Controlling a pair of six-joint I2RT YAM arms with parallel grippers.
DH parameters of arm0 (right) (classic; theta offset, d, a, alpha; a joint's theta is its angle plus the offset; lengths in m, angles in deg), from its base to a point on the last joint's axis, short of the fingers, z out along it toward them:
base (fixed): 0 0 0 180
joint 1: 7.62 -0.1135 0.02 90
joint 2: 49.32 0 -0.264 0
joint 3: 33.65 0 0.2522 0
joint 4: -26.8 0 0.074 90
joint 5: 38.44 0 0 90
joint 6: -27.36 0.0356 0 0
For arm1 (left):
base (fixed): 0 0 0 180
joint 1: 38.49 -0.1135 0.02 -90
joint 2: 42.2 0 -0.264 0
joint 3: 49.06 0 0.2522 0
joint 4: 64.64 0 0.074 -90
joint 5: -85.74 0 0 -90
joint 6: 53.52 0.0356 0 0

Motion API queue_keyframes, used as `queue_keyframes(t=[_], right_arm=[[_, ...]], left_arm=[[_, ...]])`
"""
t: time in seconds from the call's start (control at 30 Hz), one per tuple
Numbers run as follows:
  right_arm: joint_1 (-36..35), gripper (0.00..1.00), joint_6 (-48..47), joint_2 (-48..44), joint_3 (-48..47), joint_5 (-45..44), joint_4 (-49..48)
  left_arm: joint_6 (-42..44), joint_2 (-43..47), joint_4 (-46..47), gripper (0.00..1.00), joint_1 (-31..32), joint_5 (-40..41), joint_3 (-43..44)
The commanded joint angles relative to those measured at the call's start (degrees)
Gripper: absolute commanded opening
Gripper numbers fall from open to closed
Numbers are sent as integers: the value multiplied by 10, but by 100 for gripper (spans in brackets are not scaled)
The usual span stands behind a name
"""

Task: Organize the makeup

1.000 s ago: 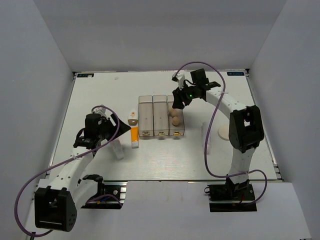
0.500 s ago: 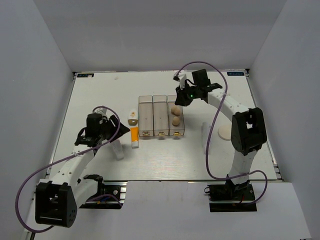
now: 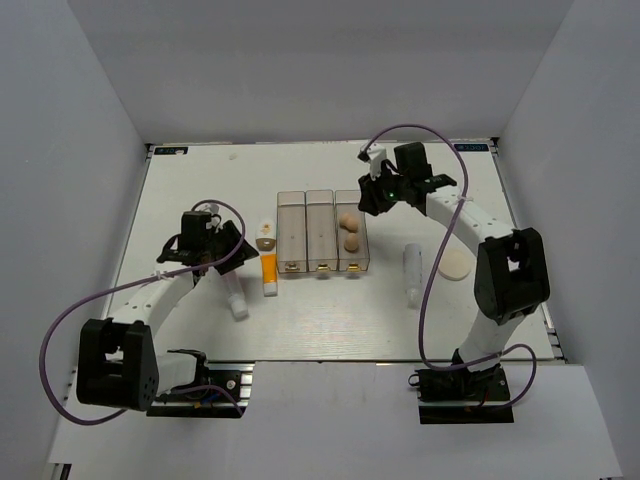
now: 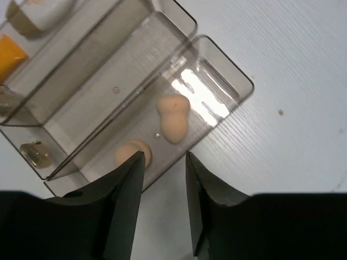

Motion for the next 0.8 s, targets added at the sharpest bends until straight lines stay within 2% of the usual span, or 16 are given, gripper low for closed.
queue_keyframes(t=[0.0, 0.2, 0.33, 0.5, 0.57, 0.6, 0.77], right_arm=[[11, 44, 20, -43, 26, -84, -20], [60, 54, 40, -72, 57, -189, 35], [125, 54, 58, -93, 81, -221, 98], [201, 52, 61, -124, 132, -231, 124], [208, 50, 52, -127, 152, -233, 124], [242, 50, 47, -127, 157, -230, 127], [282, 48, 18, -110, 170, -180, 145]], left_arm=[[15, 11, -15, 63, 2, 11, 30], [18, 57, -8, 71, 2, -8, 41], [15, 81, -10, 72, 2, -17, 31], [7, 112, 4, 73, 2, -23, -5], [6, 115, 12, 73, 2, -27, -12], [7, 116, 12, 73, 2, -29, -13], [20, 109, 12, 73, 2, -37, -11]])
